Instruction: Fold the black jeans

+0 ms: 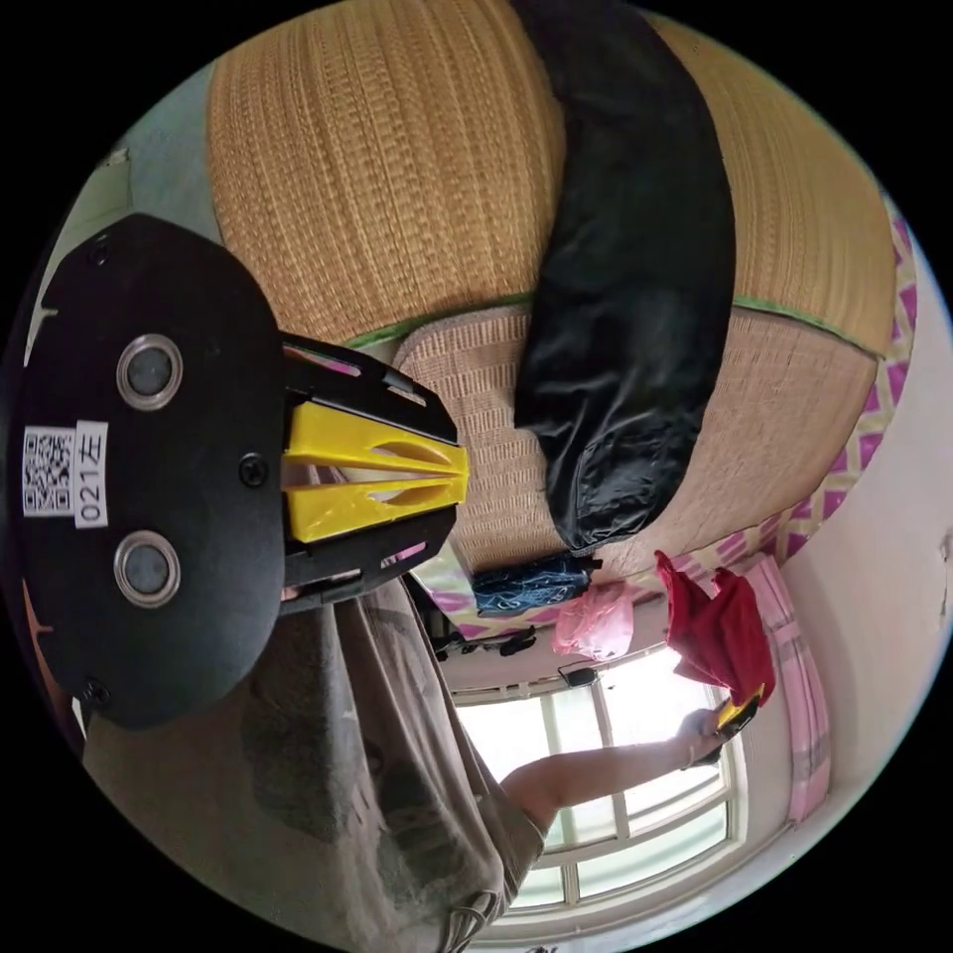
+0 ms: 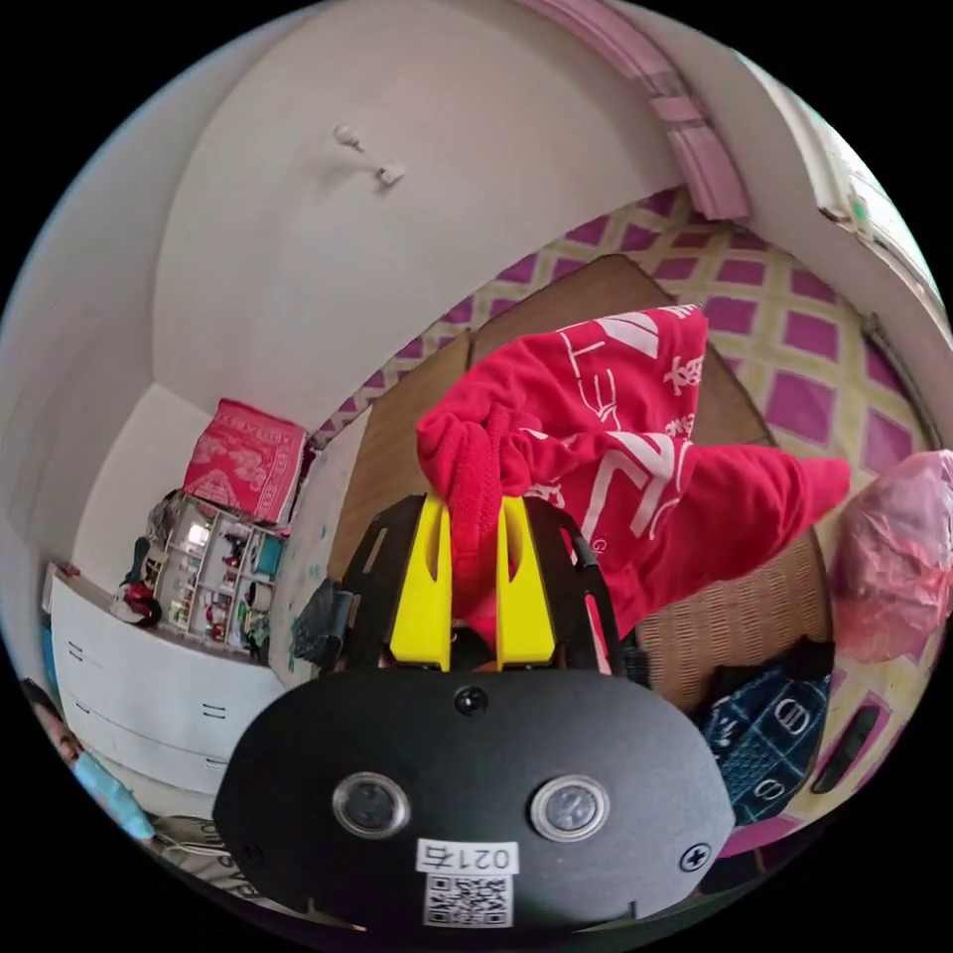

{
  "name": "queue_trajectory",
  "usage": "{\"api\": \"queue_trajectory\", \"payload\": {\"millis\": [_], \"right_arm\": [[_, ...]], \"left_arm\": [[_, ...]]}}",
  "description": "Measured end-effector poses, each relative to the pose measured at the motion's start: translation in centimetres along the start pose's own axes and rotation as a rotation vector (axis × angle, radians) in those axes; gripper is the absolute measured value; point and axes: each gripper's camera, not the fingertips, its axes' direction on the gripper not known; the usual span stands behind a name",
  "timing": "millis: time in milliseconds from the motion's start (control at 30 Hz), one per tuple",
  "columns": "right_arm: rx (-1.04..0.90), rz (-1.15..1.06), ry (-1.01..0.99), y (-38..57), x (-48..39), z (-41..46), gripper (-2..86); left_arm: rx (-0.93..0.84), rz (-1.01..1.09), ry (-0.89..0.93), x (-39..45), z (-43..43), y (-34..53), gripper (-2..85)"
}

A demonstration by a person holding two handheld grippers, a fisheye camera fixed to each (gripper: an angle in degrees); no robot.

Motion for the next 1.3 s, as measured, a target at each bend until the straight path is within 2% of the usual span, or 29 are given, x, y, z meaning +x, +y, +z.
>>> {"api": "queue_trajectory", "payload": {"millis": [133, 333, 467, 600, 700, 767, 800, 867, 933, 1000, 1067, 1233, 1300], "right_arm": [[-0.083, -0.088, -0.072, -1.7, -14.6, 4.6, 6.6], [-0.289, -0.229, -0.229, -2.2, -44.0, 20.9, 6.6], [-0.449, -0.326, -0.39, -1.1, -67.6, 35.0, 6.6], [-0.547, -0.295, -0.584, 0.7, -90.1, 47.9, 6.7], [-0.581, -0.265, -0.686, 1.1, -102.9, 54.4, 7.3], [-0.547, -0.305, -0.625, 0.2, -108.2, 56.2, 9.1], [-0.48, -0.308, -0.577, 0.0, -110.0, 56.7, 10.2], [-0.479, -0.341, -0.565, 0.6, -111.8, 58.3, 11.0], [-0.548, -0.383, -0.564, 2.0, -112.4, 60.4, 10.8], [-0.706, -0.479, -0.528, 4.4, -111.9, 62.6, 9.9], [-0.794, -0.569, -0.511, 5.4, -110.5, 62.2, 8.2], [-0.947, -0.798, -0.411, 6.1, -103.0, 54.5, 6.7], [-0.997, -0.884, -0.37, 6.1, -97.5, 47.9, 6.7]], "left_arm": [[0.057, 0.034, 0.05, -7.8, -6.8, 7.2, -1.0], [0.205, -0.041, 0.077, -21.7, -19.7, 20.7, -1.0], [0.359, -0.261, 0.058, -29.0, -26.8, 34.0, -1.0], [0.488, -0.499, 0.05, -32.6, -29.9, 45.0, -1.0], [0.548, -0.663, -0.026, -33.9, -31.2, 51.9, -1.0], [0.567, -0.772, -0.083, -34.6, -31.7, 55.8, -1.0], [0.57, -0.795, -0.095, -34.7, -31.8, 56.5, -1.0], [0.586, -0.859, -0.116, -35.3, -31.9, 58.8, -1.0], [0.59, -0.877, -0.103, -36.1, -31.8, 59.5, -1.0], [0.558, -0.852, -0.083, -37.2, -31.8, 58.9, -1.0], [0.471, -0.769, -0.077, -39.0, -31.9, 56.4, -1.0], [0.35, -0.499, -0.12, -40.6, -34.2, 47.2, -1.0], [0.335, -0.405, -0.129, -40.2, -35.0, 43.3, -0.9]]}}
